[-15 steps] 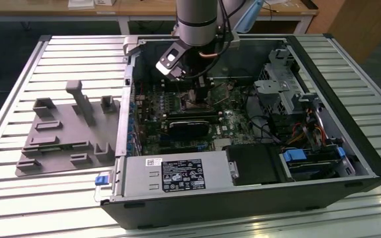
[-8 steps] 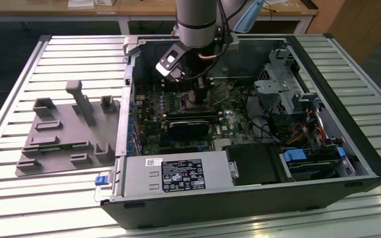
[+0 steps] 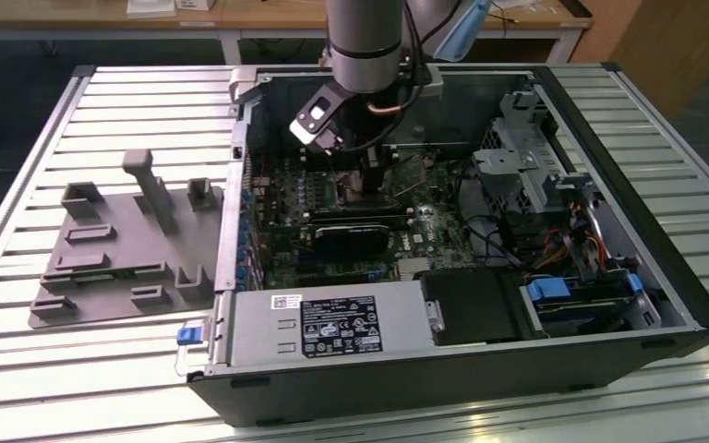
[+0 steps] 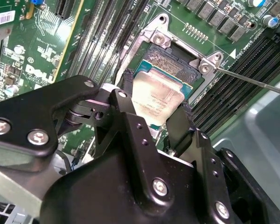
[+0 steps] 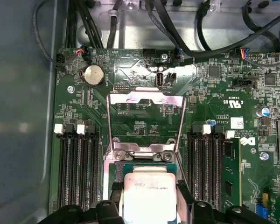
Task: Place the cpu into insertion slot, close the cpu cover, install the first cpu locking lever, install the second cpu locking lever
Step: 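Place the cpu into insertion slot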
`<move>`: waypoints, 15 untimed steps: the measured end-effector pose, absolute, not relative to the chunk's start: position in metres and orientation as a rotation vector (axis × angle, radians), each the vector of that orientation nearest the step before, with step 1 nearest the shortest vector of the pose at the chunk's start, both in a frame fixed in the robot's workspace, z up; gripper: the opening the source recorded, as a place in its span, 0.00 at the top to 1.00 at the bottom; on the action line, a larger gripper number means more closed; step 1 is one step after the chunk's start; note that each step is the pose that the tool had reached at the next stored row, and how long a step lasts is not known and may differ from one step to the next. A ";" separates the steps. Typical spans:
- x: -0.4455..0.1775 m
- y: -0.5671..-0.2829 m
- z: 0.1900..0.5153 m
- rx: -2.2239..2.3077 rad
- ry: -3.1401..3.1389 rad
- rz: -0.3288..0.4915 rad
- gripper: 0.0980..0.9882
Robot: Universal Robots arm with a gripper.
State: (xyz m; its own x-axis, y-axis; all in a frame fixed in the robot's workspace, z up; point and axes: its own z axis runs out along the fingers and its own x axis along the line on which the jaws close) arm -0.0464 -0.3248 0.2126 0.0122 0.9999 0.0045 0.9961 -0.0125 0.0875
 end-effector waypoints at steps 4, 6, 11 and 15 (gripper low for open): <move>-0.048 -0.324 0.210 2.200 2.156 0.099 0.51; -0.049 -0.323 0.208 2.204 2.152 0.099 0.51; -0.049 -0.321 0.204 2.214 2.141 0.099 0.51; -0.049 -0.319 0.201 2.222 2.133 0.099 0.51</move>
